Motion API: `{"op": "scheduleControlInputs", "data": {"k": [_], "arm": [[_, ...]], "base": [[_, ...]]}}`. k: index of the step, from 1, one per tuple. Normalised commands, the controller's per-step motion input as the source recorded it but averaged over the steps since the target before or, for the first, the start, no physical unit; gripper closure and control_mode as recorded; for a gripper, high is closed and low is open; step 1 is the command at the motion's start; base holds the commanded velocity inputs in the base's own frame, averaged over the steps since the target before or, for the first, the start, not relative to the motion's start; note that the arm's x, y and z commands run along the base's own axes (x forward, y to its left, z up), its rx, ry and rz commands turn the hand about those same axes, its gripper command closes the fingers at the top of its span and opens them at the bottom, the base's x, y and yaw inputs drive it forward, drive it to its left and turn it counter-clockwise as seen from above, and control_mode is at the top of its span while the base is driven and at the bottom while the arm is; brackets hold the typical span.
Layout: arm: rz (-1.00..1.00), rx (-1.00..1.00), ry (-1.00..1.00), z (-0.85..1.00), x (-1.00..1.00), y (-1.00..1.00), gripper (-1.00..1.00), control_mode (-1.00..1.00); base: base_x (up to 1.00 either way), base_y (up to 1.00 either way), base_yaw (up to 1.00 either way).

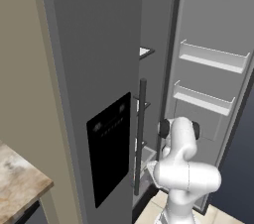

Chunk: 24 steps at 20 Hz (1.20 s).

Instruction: Place the carrot and squash inside the fridge drawer. Close the drawer after placing the vegetables.

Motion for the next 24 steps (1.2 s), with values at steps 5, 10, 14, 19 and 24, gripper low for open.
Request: {"op": "scheduleControlInputs", "data": {"k": [5,10,14,19,24], "arm": [[-0.12,0.00,-0.01,0.00,0.41,0.46,-1.00,-1.00],[-0.07,0.00,0.00,0.00,0.54,0.36,-1.00,-1.00],[0.00,0.00,0.00,0.00,0.62,0.31,-1.00,-1.00],[0.00,0.04,0.00,0.00,0.60,0.26,-1.00,-1.00],[0.00,0.04,0.00,0.00,0.47,0.25,-1.00,-1.00]], "base": [[0.00,0.00,0.00],[0.00,0.00,0.00],[0.00,0.00,0.00],[0.00,0.00,0.00],[0.00,0.00,0.00]]}}
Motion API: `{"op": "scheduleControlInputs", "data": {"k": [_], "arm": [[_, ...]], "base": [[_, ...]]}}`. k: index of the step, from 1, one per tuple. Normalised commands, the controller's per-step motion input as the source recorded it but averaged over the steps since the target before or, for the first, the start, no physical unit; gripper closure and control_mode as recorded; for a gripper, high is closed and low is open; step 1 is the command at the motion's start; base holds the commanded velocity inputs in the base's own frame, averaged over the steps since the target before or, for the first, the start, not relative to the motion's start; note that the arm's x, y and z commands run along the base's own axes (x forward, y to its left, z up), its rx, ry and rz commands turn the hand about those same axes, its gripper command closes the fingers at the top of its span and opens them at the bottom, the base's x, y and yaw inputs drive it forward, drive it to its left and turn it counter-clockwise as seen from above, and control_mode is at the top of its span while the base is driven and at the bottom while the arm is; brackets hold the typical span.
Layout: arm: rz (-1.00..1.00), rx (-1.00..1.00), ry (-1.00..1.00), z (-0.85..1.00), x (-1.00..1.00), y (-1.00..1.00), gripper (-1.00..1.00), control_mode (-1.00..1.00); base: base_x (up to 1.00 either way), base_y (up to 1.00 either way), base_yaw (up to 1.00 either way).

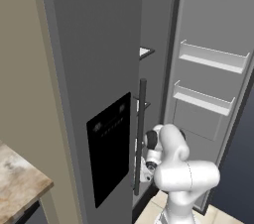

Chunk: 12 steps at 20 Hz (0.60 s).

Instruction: Place the carrot and squash inside the fridge drawer. Close the drawer after placing the vegetables.

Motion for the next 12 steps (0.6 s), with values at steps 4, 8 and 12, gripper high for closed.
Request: {"op": "scheduleControlInputs", "data": {"k": [4,8,12], "arm": [[0.00,0.03,0.00,-0.02,0.27,0.15,-1.00,-1.00],[0.00,0.01,0.02,0.00,-0.06,-0.35,-1.00,-1.00],[0.00,0.01,0.00,-0.10,-0.46,-0.65,-1.00,-1.00]], "base": [[0.00,0.00,0.00],[0.00,0.00,0.00],[0.00,0.00,0.00]]}}
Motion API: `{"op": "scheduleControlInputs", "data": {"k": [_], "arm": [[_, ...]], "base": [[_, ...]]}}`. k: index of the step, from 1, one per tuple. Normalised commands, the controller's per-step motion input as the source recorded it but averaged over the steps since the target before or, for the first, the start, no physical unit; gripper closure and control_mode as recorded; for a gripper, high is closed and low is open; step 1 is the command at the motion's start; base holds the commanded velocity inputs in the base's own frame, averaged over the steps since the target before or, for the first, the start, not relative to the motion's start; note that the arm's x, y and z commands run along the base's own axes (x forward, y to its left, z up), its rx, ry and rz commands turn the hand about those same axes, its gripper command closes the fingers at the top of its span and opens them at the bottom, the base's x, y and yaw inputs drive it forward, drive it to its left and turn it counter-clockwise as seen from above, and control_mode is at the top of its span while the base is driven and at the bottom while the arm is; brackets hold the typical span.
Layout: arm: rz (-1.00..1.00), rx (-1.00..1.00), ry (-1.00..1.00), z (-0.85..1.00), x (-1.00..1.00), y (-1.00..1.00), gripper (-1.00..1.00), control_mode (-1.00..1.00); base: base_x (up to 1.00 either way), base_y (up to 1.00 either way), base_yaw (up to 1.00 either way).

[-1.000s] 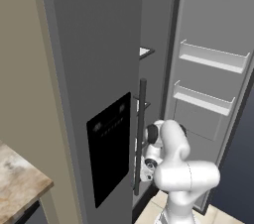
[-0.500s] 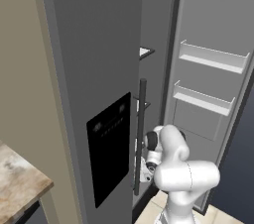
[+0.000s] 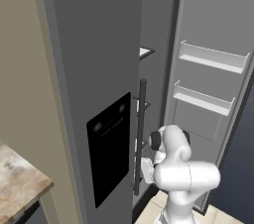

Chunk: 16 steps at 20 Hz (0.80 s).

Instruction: Place the carrot and squash inside the fridge drawer. Close the drawer after placing the vegetables.

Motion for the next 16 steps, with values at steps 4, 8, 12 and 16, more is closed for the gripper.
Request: {"op": "scheduleControlInputs", "data": {"k": [4,8,12,16], "arm": [[0.00,0.00,0.00,-0.05,-0.57,-0.50,-1.00,-1.00],[0.00,0.00,0.00,0.00,-0.56,-0.08,-1.00,-1.00],[0.00,0.00,-0.02,0.26,-0.69,0.00,-1.00,-1.00],[0.00,0.00,-0.03,0.63,-0.57,0.00,-1.00,-1.00]], "base": [[0.00,0.00,0.00],[0.00,0.00,0.00],[0.00,0.00,0.00],[0.00,0.00,0.00]]}}
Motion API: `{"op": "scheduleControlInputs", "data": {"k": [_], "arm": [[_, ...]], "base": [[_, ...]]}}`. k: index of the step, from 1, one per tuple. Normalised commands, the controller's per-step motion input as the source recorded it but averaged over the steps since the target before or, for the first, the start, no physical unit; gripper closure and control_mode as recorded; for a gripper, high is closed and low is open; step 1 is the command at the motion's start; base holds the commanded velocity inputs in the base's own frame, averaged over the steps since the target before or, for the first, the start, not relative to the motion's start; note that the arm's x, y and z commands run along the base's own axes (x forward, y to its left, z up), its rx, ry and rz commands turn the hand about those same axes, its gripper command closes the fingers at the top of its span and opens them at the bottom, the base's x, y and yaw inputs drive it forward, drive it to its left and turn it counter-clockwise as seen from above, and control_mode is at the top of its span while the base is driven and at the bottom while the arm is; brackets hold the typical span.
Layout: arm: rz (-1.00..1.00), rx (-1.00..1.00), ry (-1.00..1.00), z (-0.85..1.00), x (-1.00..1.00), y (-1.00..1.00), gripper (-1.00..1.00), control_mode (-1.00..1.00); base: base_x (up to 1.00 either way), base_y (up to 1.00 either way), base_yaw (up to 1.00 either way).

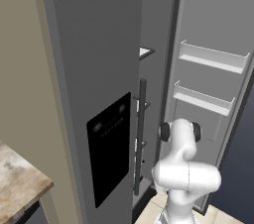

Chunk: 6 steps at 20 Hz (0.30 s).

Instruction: Place the carrot and squash inside the fridge drawer. Close the drawer after placing the vegetables.

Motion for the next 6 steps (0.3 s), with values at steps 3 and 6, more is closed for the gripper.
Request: {"op": "scheduleControlInputs", "data": {"k": [3,6], "arm": [[0.00,0.00,-0.03,0.80,-0.29,0.00,-1.00,-1.00],[0.00,0.00,-0.02,0.97,-0.21,0.00,-1.00,-1.00]], "base": [[0.00,0.00,0.00],[0.00,0.00,0.00]]}}
